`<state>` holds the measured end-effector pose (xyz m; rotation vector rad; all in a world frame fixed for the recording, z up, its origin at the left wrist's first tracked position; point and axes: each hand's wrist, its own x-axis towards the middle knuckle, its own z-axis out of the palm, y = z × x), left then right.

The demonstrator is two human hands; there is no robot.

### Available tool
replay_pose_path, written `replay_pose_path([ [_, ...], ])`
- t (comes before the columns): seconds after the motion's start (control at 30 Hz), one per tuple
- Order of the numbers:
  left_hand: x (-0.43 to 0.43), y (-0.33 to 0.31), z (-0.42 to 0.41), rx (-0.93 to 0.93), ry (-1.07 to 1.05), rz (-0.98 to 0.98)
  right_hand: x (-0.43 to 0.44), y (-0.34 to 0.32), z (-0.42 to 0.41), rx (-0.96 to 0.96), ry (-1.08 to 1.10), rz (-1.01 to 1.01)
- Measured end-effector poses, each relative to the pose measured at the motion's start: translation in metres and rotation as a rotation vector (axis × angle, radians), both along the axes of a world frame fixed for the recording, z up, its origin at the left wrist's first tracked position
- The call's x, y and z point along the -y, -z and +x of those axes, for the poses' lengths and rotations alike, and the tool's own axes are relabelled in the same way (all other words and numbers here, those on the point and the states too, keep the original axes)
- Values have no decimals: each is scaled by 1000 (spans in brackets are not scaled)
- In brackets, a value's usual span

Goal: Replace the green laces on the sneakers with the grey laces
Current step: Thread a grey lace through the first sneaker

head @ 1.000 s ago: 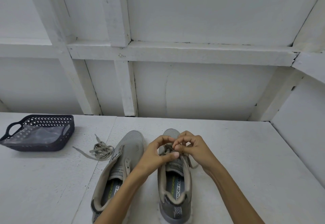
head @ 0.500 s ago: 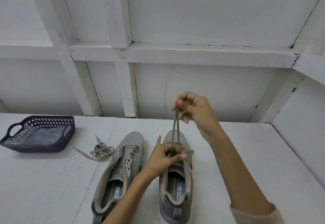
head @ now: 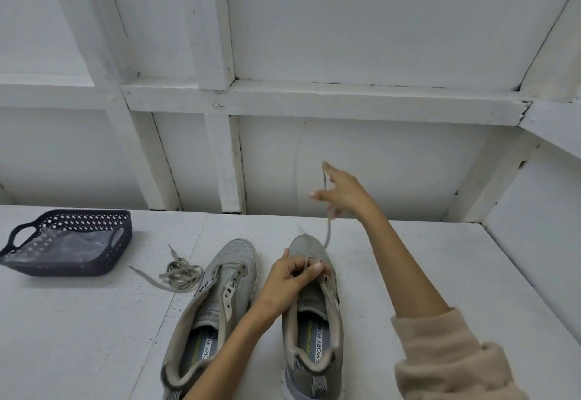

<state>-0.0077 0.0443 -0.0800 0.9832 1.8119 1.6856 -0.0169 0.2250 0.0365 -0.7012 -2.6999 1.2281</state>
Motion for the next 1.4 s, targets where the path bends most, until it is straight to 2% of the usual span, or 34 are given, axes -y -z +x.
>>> replay_pose_path([
  [0.03,-1,0,0,21,-2,7,-1,5,10,91,-2,92],
  [0.07,-2,-1,-1,47,-9,14,0,9,21,174,-17,95],
  [0.13,-4,-2,-1,97,-32,31,6,18,43,355,-72,59],
  [0.2,-7,-3,0,89,-51,58,13,26,63,440,-132,9],
  [0.3,-10,-1,0,38,-100,114,28,41,78,284,-164,-212],
  [0.4,-13,1,-2,38,-103,156,37,56,79,71,-88,-396],
  [0.53,-11,4,-4,43,-88,160,44,56,78,-45,-80,-629],
  [0.6,-11,3,-5,47,-51,149,48,52,77,-118,-53,-679],
  [0.7,-11,3,-4,99,-17,168,51,47,73,-175,-43,-612],
  [0.87,-11,5,-4,160,-6,3,52,32,69,-248,-66,-412],
  [1.0,-13,10,-7,106,-21,-46,52,12,66,-302,-70,-501],
  [1.13,-14,9,-8,75,-50,-55,52,-2,58,-347,-116,-472],
  [1.4,-10,7,-1,165,-77,-30,49,-15,41,-443,-76,-585],
])
